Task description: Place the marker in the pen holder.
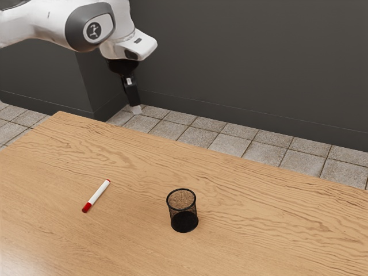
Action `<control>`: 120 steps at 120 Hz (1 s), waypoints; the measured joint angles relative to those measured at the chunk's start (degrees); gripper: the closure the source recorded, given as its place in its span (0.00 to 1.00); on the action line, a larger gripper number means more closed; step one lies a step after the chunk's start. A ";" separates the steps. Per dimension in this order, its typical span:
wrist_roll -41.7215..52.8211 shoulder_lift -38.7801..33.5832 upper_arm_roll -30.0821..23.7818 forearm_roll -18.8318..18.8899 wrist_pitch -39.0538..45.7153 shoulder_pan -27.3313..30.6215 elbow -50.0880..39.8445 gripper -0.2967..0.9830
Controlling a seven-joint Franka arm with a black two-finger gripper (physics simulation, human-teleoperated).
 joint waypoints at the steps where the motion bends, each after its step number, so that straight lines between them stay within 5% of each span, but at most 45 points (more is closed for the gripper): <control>1: 0.00 0.17 -0.03 0.07 0.00 -0.20 0.00 0.23; 19: -0.01 4.43 -0.15 2.66 -0.03 -3.34 -0.16 0.23; 78: -0.86 16.48 4.63 6.78 -3.28 2.41 -4.50 0.23; 120: -4.44 17.65 6.49 6.85 1.56 5.52 -10.99 0.23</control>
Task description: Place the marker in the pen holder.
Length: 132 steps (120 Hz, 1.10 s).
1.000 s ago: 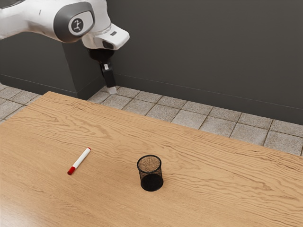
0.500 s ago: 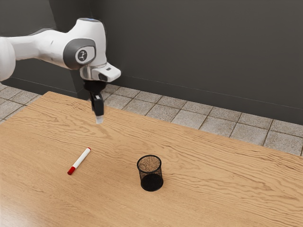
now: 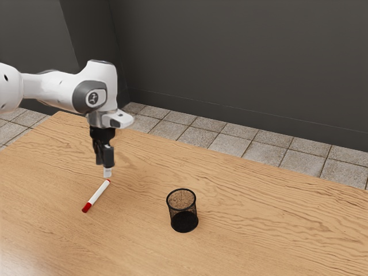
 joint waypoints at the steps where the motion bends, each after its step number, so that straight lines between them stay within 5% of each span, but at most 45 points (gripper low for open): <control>1: -0.15 0.00 0.11 -0.02 0.07 0.05 -0.08 0.23; 30: -4.66 2.08 3.16 -3.23 3.24 0.13 -1.61 0.24; 69: -9.42 5.96 9.57 -6.45 6.32 -2.75 1.45 0.43; 132: -12.94 12.39 18.88 -7.34 8.06 -10.69 7.25 0.56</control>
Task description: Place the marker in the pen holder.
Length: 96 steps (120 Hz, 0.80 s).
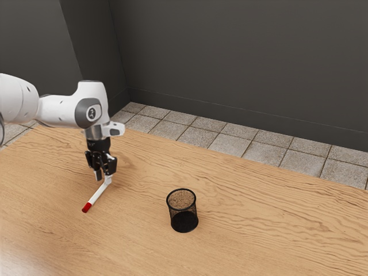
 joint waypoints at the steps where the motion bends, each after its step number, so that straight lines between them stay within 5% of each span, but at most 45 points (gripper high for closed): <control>1: -0.03 0.07 0.01 -0.01 0.01 -0.02 0.04 0.56; 96: -0.65 1.26 3.52 -4.76 1.06 -2.93 1.61 0.80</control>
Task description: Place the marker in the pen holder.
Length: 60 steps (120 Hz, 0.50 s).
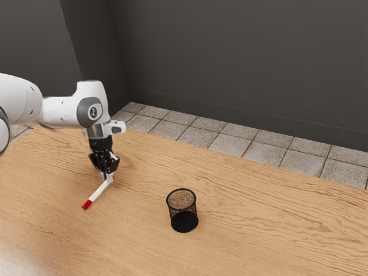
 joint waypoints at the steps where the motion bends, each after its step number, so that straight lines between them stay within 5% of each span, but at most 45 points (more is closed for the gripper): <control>1: 0.04 -0.35 -0.05 -0.07 0.05 0.01 -0.23 0.81; 26: 0.77 -13.01 -3.64 -2.24 0.69 0.09 -10.48 0.84; 60: 1.22 -31.33 -14.92 -2.57 1.12 0.82 -19.77 0.85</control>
